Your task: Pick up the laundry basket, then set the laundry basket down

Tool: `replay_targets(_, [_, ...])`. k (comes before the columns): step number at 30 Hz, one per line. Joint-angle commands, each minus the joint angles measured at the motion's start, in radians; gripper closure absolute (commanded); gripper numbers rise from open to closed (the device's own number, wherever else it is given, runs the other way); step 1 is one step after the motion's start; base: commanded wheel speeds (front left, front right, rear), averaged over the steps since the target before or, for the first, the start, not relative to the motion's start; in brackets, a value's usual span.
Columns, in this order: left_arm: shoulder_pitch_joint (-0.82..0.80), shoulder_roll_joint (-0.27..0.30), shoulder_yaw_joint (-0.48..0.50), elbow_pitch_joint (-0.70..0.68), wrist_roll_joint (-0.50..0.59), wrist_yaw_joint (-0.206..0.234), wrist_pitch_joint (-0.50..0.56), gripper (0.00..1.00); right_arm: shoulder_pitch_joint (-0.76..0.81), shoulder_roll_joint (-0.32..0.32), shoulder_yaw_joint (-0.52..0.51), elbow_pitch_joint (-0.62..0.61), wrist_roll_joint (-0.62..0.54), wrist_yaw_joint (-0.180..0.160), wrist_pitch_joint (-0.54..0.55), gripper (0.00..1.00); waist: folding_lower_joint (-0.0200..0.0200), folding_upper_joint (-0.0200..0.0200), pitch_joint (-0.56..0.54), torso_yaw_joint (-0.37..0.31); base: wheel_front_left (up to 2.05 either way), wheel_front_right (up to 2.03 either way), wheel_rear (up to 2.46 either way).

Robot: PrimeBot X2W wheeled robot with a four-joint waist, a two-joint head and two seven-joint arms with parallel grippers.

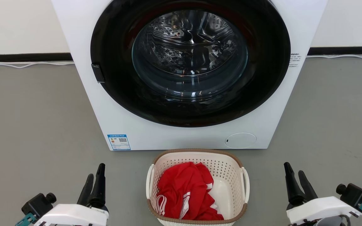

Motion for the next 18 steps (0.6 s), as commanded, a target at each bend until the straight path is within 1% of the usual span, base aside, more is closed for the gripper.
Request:
replay_targets(1, [-0.017, 0.01, 0.012, -0.03, 0.025, 0.001, -0.011, 0.0, -0.042, -0.008, 0.013, -0.018, -0.028, 0.004, -0.016, 0.0, -0.0001, 0.0, 0.0, 0.0, 0.0, 0.0, 0.0])
replay_targets(18, [0.0, 0.012, 0.006, -0.042, 0.276, 0.009, -0.061, 0.0, -0.054, -0.006, 0.023, 0.021, -0.29, 0.005, -0.066, 0.0, -0.0001, 0.0, -0.008, 0.002, 0.0, 0.0, 0.0])
